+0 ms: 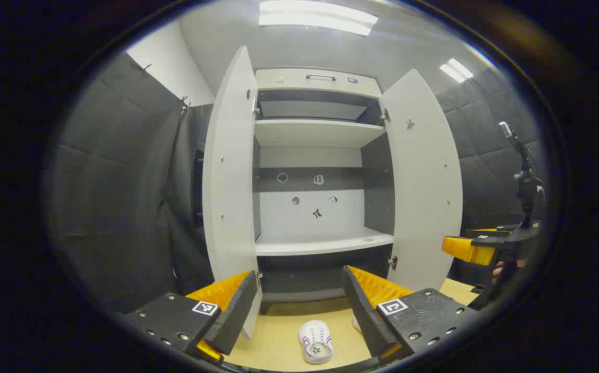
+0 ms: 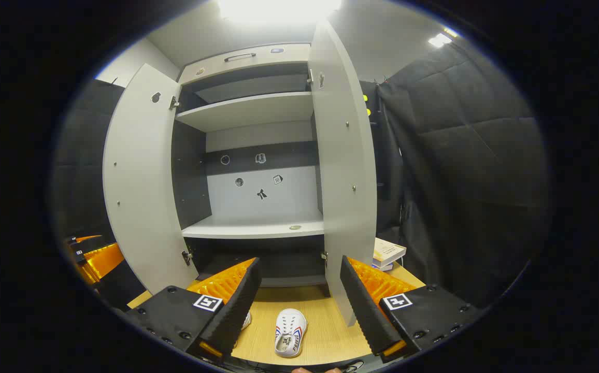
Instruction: Grab one shoe with the right hand and put it into the shoe cabinet, grab the other shoe with the left hand and put it into the shoe cabinet; then close the right door with the right hand and the left door with the left hand.
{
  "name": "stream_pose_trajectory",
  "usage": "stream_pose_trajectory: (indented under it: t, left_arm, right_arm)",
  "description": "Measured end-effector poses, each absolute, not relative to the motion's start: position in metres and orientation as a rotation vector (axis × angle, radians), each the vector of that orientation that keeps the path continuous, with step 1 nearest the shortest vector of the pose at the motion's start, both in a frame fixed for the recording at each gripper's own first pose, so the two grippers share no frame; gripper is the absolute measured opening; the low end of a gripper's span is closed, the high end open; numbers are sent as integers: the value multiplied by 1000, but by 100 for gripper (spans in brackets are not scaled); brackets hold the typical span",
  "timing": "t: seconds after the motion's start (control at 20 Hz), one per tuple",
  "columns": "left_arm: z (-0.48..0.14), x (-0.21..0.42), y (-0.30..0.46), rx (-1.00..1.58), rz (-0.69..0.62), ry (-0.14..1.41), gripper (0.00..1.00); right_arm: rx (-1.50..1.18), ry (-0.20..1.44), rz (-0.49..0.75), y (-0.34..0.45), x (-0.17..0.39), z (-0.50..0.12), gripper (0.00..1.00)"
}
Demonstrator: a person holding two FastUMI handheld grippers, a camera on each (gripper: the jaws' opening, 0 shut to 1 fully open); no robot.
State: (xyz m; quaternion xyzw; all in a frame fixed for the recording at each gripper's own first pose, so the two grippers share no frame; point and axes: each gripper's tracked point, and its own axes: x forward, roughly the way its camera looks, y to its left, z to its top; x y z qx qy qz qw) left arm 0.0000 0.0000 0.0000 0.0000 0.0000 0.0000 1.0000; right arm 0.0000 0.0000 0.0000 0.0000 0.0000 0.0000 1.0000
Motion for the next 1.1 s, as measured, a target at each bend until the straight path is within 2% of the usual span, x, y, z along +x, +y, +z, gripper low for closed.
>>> stream_pose_trajectory:
  t: [0.15,0.2,0.25,0.3,0.35,0.4,0.45,0.55,0.6,0.7,0.75,1.1]
  left_arm:
    - [-7,3,-4,-39,-2,14,94]
    - [-9,4,-5,-45,-4,20,95]
    - [-13,5,-3,-44,3,34,94]
    - [-15,6,-1,-49,13,43,94]
    - [-17,6,0,-62,19,44,95]
    - [-18,7,-1,-77,23,47,94]
    - [-21,7,0,-89,25,54,94]
    - [-31,7,2,-93,30,75,95]
    - [-35,6,4,-88,33,86,94]
    - [-42,3,7,-52,51,108,94]
    - [-45,2,10,-24,63,115,95]
    - [-56,0,1,-53,46,134,95]
  right_arm:
    - [-11,17,8,-2,5,-4,92]
    - [-20,25,4,-3,6,-7,96]
    - [-24,39,6,-4,6,-11,96]
    - [-23,51,11,-4,6,-13,92]
    - [-23,58,12,-3,7,-15,96]
    - [-26,68,10,-5,8,-17,92]
    - [-29,80,10,-5,8,-22,96]
    - [-21,111,15,-3,9,-30,96]
    - [-15,125,19,-2,11,-34,92]
    - [-5,155,25,0,13,-42,92]
    - [0,166,26,0,15,-47,96]
    - [-5,256,62,12,35,-79,96]
